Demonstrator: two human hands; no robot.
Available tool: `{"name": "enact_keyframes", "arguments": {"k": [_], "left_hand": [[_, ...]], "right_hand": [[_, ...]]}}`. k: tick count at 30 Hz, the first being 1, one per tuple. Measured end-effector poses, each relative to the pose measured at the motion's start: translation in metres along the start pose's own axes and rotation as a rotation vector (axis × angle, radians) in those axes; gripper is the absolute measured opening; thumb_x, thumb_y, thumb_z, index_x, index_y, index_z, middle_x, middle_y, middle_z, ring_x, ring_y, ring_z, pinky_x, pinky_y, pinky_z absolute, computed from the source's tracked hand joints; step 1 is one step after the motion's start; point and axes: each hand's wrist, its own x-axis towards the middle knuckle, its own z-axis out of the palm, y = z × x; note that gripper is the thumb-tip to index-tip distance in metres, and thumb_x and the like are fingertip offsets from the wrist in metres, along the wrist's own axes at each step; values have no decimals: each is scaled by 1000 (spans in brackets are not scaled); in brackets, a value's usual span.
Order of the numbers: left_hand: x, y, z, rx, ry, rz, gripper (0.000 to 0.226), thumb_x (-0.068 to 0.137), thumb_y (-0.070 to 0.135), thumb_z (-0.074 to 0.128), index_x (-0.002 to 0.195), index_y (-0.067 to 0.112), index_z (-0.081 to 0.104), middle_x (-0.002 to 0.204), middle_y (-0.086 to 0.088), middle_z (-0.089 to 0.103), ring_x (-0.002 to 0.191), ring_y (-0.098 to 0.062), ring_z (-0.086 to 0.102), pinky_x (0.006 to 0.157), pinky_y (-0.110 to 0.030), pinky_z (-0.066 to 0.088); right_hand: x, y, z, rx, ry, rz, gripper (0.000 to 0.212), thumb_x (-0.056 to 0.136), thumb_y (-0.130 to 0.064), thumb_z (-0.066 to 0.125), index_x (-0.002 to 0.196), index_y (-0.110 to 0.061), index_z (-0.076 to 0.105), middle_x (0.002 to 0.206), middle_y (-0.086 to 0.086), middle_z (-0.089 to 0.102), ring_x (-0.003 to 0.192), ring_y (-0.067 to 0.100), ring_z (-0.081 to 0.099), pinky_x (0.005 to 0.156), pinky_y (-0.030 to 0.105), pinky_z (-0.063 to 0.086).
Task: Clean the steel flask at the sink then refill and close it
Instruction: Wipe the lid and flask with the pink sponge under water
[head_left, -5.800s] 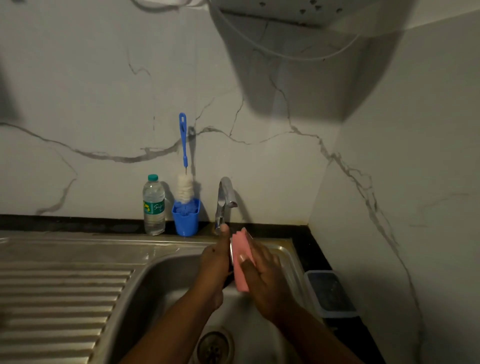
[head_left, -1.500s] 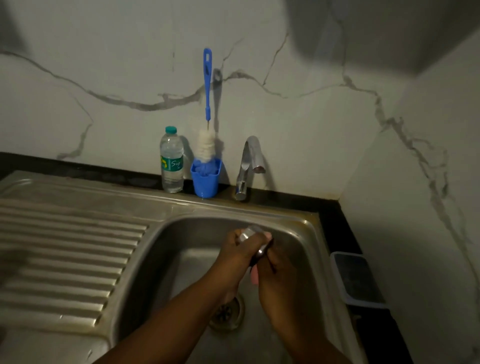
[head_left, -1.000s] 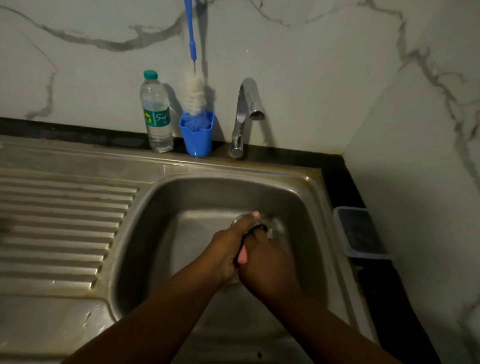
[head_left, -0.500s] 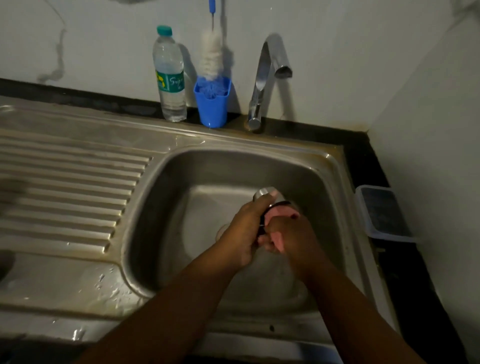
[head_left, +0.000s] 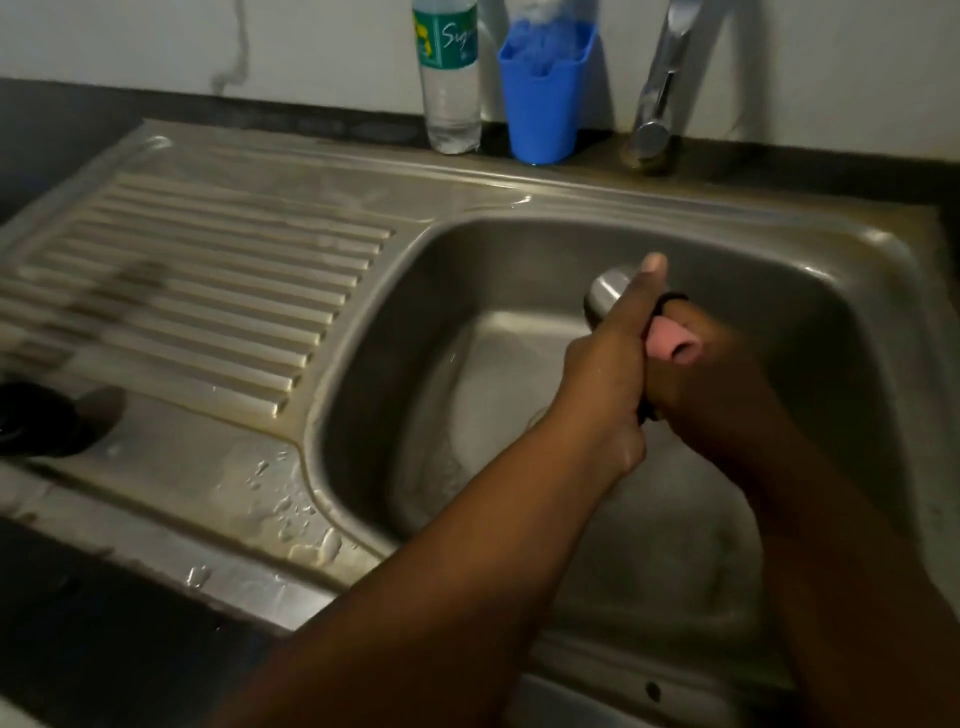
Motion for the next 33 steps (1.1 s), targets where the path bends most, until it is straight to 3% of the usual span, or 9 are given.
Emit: {"name": "enact_keyframes", "arguments": {"k": [5,10,17,19,21,24,26,29,33], "left_hand": [[7,5,-1,6,-85,26,71,68,58,78,118,9,66,94,-6,72,87,-21,70,91,-37,54],[9,9,-6,93,-256,113,59,73,53,76,103,5,62,66,-10,58,46,-17,48,42,-23,42],[-2,16,-2,218,-343,243,45,77,48,64,104,13,64,65,7,65,55,-5,60,57,-24,45],[-3,15,-2,198,-314,183,41,73,56,63,86,17,65,56,5,59,49,-7,54,50,-21,43],[0,14,-5,185,-287,143,55,68,71,64,79,18,67,55,2,58,49,-9,53,50,-20,45],[3,14,-6,159,-199,91,80,46,78,77,96,17,72,90,-5,75,90,-20,70,92,-42,53],[1,15,-5,94,-180,100,73,46,68,85,93,13,73,93,-9,74,92,-24,69,101,-44,48],[2,13,-4,66,-195,98,53,60,56,83,87,11,74,86,-11,71,79,-24,66,81,-37,53],[-8,17,1,117,-345,102,46,77,53,67,75,7,67,53,-5,58,38,-13,48,38,-20,37]], "right_hand": [[0,0,1,109,-10,-27,31,78,-2,62,105,-18,58,85,2,67,75,18,66,67,42,56],[5,-4,-8,368,65,187,13,80,1,54,86,-7,62,58,8,60,47,18,54,42,27,45],[-6,-21,-22,1167,-135,360,34,69,-17,42,95,-2,60,72,8,55,46,9,41,38,17,32],[-5,-21,-20,1080,-107,366,32,71,-15,44,93,-1,62,73,11,57,47,11,44,41,20,33],[-4,-19,-11,683,-13,306,19,78,-9,48,90,-6,63,73,12,60,49,15,51,44,25,40],[-6,-6,-2,-59,83,-12,9,76,-17,57,83,-22,60,72,-2,63,64,12,60,62,31,53],[-7,0,4,-192,55,-99,12,74,-23,57,85,-26,59,77,-5,63,70,13,60,66,38,53],[-6,-4,6,-17,150,-2,11,83,-14,55,84,-23,62,70,-4,64,64,12,60,58,30,50],[-5,-14,0,818,108,351,15,81,-11,52,88,-1,60,59,11,49,36,12,42,35,18,31]]}}
